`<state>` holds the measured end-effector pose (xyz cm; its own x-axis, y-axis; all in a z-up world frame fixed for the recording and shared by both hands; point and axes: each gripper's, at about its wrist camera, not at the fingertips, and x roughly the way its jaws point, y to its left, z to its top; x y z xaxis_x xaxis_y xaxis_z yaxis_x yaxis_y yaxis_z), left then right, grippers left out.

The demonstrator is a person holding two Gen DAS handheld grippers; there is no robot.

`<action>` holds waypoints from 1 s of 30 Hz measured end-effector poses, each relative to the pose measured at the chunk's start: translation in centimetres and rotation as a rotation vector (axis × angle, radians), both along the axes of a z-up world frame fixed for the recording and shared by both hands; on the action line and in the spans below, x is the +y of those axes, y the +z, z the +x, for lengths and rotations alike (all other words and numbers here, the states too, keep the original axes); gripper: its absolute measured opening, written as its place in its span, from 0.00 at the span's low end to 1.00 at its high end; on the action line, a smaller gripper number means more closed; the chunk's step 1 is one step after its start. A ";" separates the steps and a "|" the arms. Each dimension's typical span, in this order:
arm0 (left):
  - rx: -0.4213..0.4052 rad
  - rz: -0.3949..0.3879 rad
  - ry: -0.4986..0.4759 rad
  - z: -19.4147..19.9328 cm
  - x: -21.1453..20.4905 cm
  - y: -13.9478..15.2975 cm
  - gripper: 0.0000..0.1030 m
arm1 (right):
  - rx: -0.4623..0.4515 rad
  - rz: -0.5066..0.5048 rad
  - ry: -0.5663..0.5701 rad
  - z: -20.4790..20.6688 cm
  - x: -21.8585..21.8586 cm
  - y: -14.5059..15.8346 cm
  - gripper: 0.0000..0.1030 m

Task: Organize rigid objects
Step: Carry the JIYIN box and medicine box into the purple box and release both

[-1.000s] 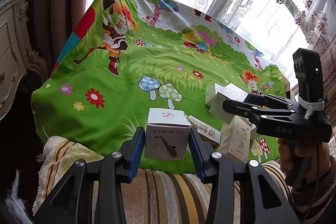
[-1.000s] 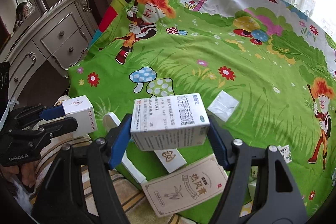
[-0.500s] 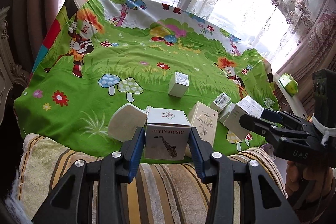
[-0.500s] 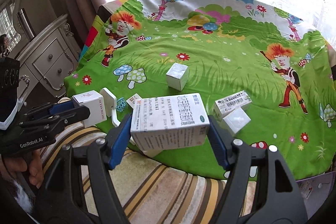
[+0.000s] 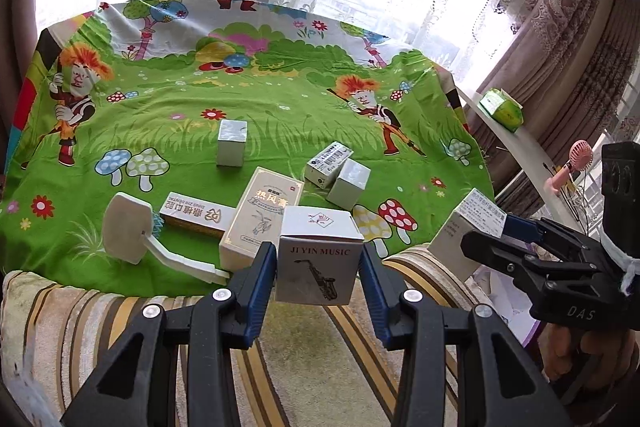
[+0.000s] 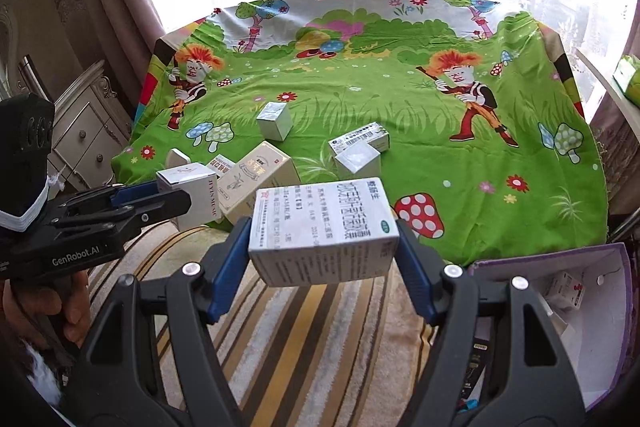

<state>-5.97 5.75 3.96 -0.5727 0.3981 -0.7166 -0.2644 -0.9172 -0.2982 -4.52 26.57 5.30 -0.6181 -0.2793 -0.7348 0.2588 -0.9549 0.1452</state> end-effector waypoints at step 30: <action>0.005 -0.074 -0.506 2.2 20.6 1.2 0.42 | -0.018 0.032 -0.533 10.2 22.9 -0.8 0.71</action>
